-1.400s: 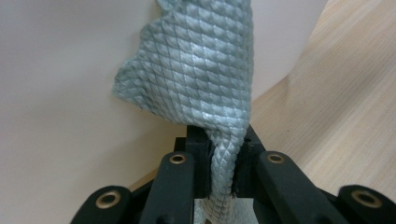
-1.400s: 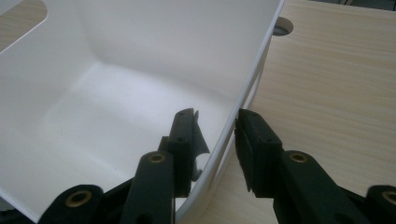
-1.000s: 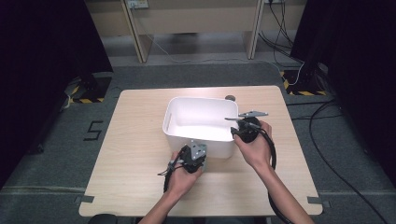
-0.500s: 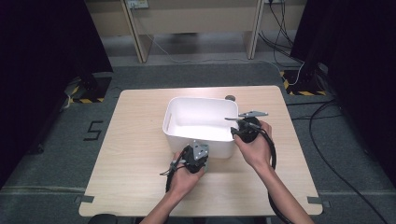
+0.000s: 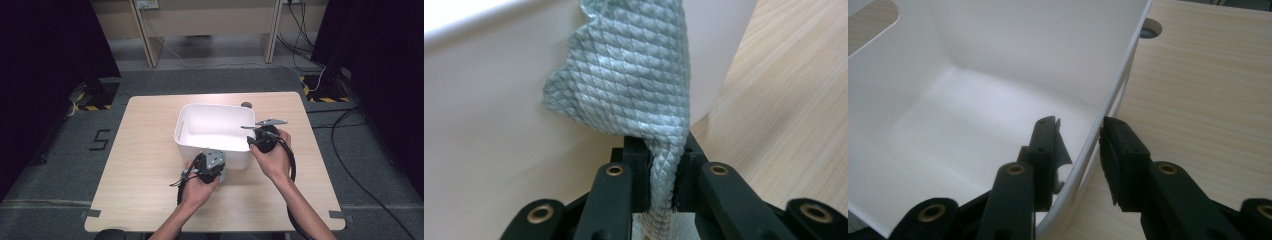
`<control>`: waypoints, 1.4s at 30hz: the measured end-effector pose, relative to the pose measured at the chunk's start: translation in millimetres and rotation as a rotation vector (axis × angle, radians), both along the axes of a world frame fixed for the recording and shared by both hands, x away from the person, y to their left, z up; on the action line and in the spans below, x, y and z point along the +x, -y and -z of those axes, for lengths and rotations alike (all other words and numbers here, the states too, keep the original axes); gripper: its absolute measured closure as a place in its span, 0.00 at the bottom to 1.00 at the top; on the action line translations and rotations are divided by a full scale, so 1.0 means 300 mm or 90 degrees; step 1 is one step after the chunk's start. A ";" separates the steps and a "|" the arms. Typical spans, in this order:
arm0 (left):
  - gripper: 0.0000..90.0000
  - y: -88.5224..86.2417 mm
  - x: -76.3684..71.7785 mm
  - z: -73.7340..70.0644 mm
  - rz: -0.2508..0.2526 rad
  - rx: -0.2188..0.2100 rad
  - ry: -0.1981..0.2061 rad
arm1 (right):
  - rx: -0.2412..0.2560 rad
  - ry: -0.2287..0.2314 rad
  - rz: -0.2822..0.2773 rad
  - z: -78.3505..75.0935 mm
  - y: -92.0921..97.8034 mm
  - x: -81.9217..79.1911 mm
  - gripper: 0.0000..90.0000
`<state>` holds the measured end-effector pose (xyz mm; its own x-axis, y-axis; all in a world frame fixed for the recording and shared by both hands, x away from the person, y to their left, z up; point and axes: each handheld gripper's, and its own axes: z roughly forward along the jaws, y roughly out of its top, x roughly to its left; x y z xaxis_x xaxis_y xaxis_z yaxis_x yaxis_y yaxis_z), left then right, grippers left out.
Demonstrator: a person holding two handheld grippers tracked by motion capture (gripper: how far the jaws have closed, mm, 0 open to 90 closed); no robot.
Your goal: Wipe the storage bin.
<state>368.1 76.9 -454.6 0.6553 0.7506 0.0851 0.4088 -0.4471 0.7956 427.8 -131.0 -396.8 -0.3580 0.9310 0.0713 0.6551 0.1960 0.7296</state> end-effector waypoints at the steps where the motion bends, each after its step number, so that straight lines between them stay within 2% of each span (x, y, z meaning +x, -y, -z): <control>1: 0.90 0.001 -0.001 -0.006 0.001 0.000 0.003 | 0.000 -0.001 0.000 0.000 0.000 0.000 0.76; 7: 0.90 0.008 -0.006 -0.035 0.003 -0.014 0.009 | 0.003 0.000 0.000 0.000 0.000 0.001 0.76; 25: 0.90 0.013 -0.014 -0.090 0.008 -0.021 0.023 | 0.001 0.001 -0.001 0.000 0.000 0.001 0.76; 42: 0.90 0.041 -0.011 -0.085 0.021 -0.010 0.021 | 0.002 0.000 -0.003 -0.001 0.000 0.001 0.76</control>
